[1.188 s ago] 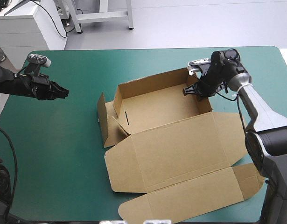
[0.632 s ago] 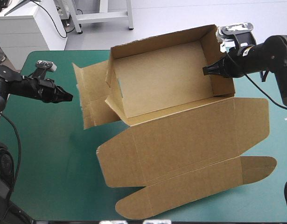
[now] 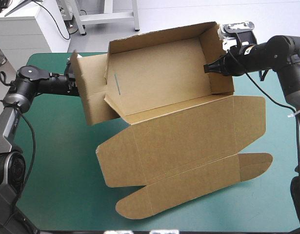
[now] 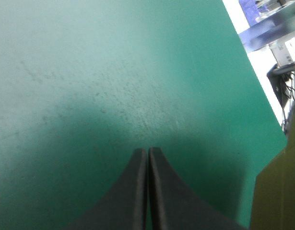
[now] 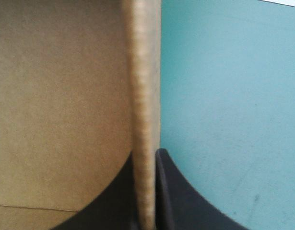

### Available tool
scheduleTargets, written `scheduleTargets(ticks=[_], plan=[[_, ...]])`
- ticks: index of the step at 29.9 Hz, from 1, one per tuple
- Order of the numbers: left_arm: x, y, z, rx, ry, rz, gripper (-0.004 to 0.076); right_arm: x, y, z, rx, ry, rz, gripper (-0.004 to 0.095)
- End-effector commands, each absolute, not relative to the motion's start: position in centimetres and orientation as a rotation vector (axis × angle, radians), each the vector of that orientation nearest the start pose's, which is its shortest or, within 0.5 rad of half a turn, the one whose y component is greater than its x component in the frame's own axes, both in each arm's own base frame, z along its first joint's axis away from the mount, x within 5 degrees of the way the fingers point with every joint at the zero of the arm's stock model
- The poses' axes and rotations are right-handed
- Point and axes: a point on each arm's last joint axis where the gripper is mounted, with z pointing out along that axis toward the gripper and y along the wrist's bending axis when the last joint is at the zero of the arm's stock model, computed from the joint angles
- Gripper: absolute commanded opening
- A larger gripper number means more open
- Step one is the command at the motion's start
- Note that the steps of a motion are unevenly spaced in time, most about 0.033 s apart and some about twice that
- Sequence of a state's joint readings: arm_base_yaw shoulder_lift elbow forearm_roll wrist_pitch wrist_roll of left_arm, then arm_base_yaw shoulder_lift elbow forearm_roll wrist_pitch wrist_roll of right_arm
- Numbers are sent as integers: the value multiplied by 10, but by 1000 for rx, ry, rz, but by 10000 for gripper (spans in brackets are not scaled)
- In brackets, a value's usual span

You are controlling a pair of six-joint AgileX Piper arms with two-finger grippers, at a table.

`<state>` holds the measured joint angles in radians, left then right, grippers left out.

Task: Fold the box

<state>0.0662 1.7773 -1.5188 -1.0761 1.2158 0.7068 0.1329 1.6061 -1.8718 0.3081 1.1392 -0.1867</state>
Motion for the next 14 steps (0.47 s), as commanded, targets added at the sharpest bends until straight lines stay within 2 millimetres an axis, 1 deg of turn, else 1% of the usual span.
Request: scheduleTargets(ticks=[1,5,8,12,14], plan=[[358,-72,364,436,2173,-1278,-8,332,63,471,-291,2180,301,-19],[351,-87,375,431,2144,-1284,-8,338,58,466,-266,2195,228,-19],[346,-101,382,459,2114,-1305,-8,341,57,463,-268,2202,211,-19],[339,-120,384,510,2096,-1357,-8,342,56,462,-268,2201,200,-19],[338,-125,384,530,2093,-1361,-8,342,56,462,-272,2201,190,-19]])
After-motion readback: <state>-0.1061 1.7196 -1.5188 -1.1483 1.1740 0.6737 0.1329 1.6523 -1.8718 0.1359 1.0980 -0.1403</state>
